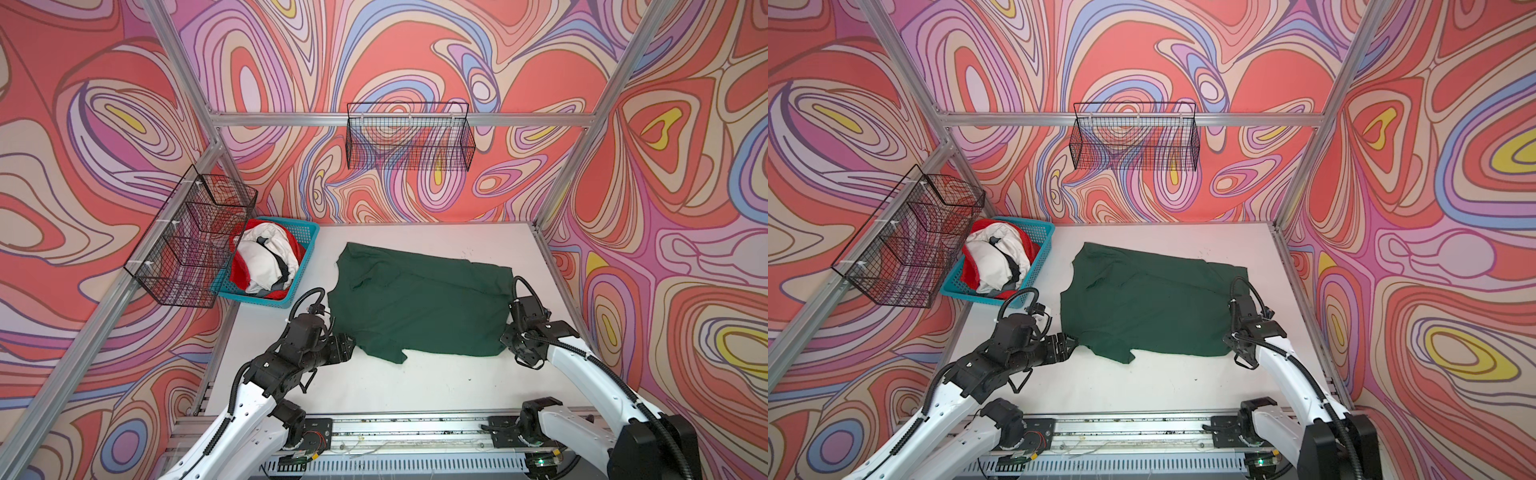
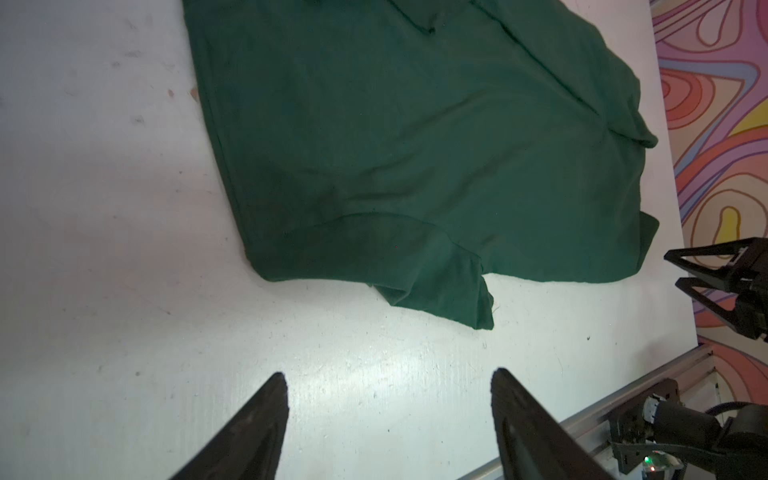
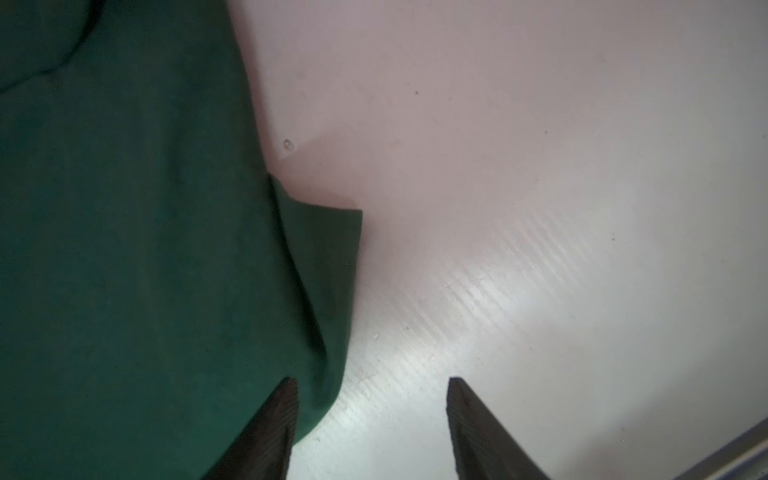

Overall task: Fold and stack the t-shirts
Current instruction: 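Move both grippers to the shirt hem corners nearest the robot, then grasp the near hem corners with left and right grippers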

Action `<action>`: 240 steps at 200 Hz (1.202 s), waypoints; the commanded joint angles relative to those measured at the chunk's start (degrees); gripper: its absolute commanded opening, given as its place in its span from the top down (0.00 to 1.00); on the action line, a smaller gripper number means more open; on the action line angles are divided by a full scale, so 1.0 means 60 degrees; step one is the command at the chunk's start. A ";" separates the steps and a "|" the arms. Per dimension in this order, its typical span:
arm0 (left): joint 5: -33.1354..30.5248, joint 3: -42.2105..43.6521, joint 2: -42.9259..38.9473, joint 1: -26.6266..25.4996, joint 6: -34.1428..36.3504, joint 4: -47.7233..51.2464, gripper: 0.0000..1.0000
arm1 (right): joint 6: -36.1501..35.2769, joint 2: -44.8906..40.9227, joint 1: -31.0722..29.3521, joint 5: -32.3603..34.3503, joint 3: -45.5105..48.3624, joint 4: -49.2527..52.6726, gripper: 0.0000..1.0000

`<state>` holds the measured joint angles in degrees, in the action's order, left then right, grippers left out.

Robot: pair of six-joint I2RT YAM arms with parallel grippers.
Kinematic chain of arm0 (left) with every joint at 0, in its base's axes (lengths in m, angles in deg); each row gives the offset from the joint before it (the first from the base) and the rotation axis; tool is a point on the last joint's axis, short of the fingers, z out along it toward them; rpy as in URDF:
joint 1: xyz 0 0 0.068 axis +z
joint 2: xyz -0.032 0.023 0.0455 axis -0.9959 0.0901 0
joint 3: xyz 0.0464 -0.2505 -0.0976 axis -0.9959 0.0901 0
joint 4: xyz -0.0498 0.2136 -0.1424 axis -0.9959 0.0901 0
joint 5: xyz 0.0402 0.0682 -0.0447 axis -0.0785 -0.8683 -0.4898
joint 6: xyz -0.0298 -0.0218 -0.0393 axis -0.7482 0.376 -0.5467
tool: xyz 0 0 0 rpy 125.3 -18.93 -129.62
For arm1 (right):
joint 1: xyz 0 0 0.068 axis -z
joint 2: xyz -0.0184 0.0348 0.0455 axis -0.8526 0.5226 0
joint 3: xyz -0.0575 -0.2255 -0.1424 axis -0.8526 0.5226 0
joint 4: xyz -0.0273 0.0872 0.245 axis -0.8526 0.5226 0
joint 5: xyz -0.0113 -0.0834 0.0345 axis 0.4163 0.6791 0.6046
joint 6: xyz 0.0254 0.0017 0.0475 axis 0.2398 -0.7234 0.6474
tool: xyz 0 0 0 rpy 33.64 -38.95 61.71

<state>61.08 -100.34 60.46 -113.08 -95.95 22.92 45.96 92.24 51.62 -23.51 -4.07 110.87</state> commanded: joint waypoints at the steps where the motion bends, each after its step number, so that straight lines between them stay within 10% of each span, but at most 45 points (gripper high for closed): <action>1: 0.0136 0.0509 0.0130 -0.0507 -0.0524 0.0047 0.25 | 0.0544 -0.0052 0.0172 0.0031 0.0471 -0.0642 0.42; 240: -0.0837 0.0248 0.6038 -0.1239 -0.0057 -0.3838 0.30 | 0.0655 -0.0109 0.0318 0.0346 0.1406 -0.2257 0.55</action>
<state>58.72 -99.10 94.05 -120.16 -96.48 -0.12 49.50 90.97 53.19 -21.52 2.84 99.98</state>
